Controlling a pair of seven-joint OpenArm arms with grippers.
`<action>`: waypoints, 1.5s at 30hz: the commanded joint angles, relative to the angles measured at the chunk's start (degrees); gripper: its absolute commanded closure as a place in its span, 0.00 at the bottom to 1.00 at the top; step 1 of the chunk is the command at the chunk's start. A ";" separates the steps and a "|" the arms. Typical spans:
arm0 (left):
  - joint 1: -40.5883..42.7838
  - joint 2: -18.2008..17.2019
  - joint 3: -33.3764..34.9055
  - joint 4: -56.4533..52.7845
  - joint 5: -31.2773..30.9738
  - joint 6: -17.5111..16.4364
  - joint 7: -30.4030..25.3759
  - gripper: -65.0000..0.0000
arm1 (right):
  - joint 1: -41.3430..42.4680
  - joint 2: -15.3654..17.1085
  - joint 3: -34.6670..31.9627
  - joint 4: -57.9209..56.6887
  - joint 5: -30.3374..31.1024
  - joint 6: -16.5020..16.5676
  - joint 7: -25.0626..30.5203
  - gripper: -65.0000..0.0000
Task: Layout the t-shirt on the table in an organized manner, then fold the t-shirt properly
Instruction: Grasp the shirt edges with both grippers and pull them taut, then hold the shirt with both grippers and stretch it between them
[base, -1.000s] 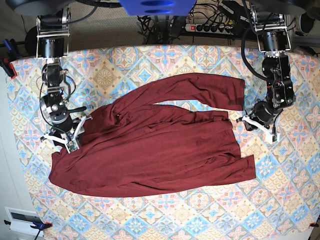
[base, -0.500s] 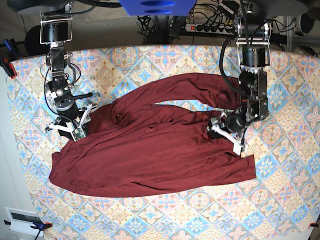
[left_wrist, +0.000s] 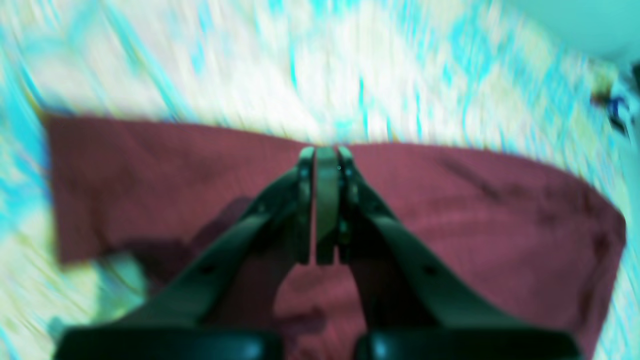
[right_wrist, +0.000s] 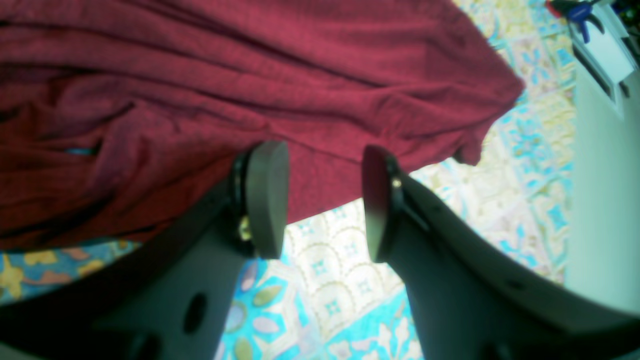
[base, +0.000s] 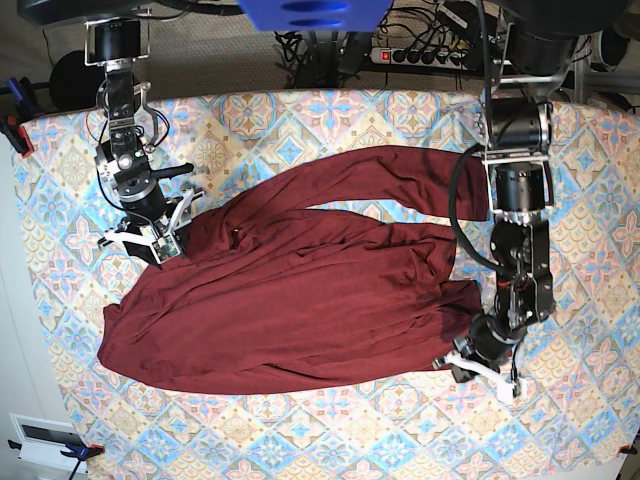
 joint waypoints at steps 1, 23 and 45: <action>-3.10 -0.37 -0.04 -1.00 0.97 -0.20 -1.51 1.00 | -0.01 0.66 0.35 1.76 0.17 -0.39 1.29 0.64; 29.70 -5.91 -2.68 31.61 -2.02 -0.20 17.04 0.72 | -2.56 0.66 -0.09 2.99 0.17 -0.39 -0.64 0.64; 30.66 -9.43 5.68 28.10 -2.72 -0.46 6.05 0.99 | -4.75 0.57 -0.18 4.22 0.17 1.99 -0.64 0.64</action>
